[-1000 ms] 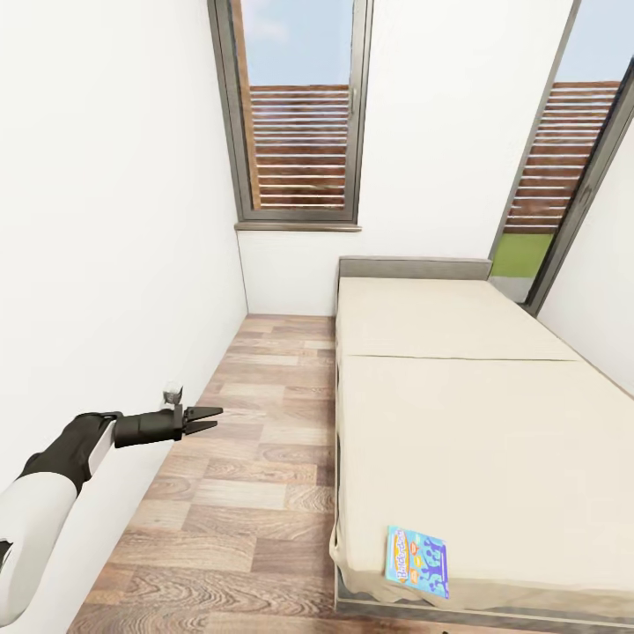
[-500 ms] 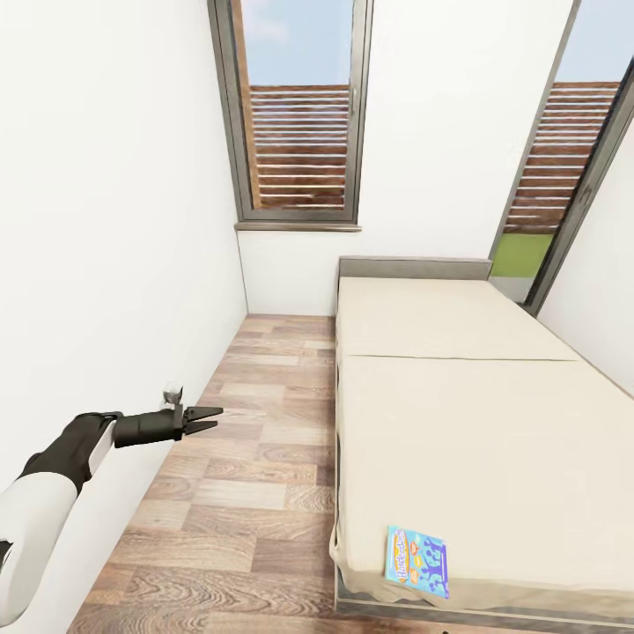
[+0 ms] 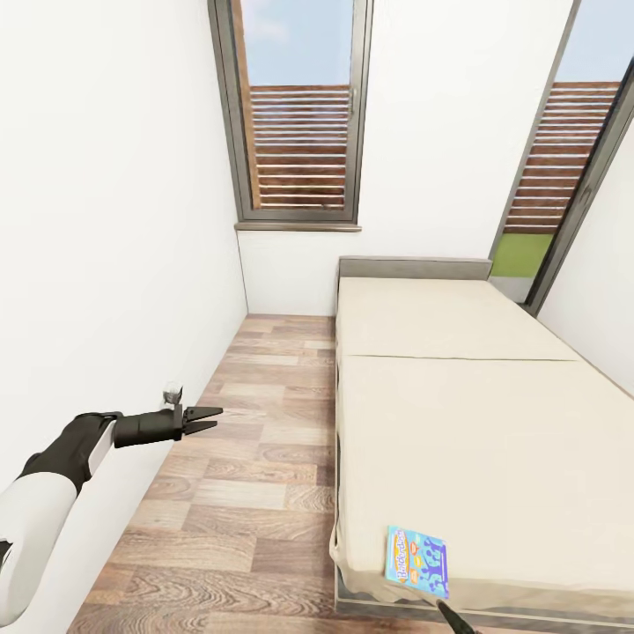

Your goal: Put all the toys in the child's room - the three board games (two on the bed and one on the table), the two jigsaw puzzles on the table, and the tennis ball on the table - inside the toy box on the table in the child's room.

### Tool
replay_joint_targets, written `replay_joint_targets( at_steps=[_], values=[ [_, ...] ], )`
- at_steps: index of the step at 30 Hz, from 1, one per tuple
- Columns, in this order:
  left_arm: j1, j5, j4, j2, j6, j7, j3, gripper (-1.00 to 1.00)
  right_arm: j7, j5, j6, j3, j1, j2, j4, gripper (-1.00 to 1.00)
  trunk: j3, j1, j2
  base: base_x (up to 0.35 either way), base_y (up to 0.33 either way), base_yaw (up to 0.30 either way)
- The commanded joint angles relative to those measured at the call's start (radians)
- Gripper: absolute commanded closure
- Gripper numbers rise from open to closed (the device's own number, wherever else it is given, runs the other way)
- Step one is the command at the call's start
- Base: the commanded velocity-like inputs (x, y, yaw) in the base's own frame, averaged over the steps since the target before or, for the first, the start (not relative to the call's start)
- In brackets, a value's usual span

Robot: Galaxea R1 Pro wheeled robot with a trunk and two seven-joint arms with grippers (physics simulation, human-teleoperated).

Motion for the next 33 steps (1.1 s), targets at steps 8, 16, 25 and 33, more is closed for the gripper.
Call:
replay_joint_targets(
  at_steps=[8, 16, 25, 33],
  values=[
    [0.000, 0.001, 0.000, 0.001, 0.010, -0.004, 0.001, -1.00, 0.007, -0.010, 0.013, -0.002, -0.010, 0.000, 0.003, -1.00, -0.001, 0.000, 0.000, 0.000, 0.000, 0.000],
    [0.000, 0.001, 0.000, 0.001, 0.010, -0.004, 0.001, -1.00, 0.004, -0.031, 0.019, -0.018, -0.011, -0.001, 0.009, -1.00, -0.001, 0.000, 0.000, 0.000, 0.000, 0.000],
    [0.000, 0.001, 0.000, 0.002, 0.010, -0.005, 0.002, -1.00, -0.001, -0.060, 0.063, -0.037, -0.011, -0.005, 0.010, -1.00, -0.001, 0.000, 0.000, 0.000, 0.000, 0.000],
    [0.000, 0.001, 0.000, 0.002, 0.010, -0.005, 0.001, -1.00, -0.040, -0.058, 0.112, -0.041, -0.011, -0.003, 0.010, -1.00, -0.001, 0.000, 0.000, 0.000, 0.000, 0.000]
  ],
)
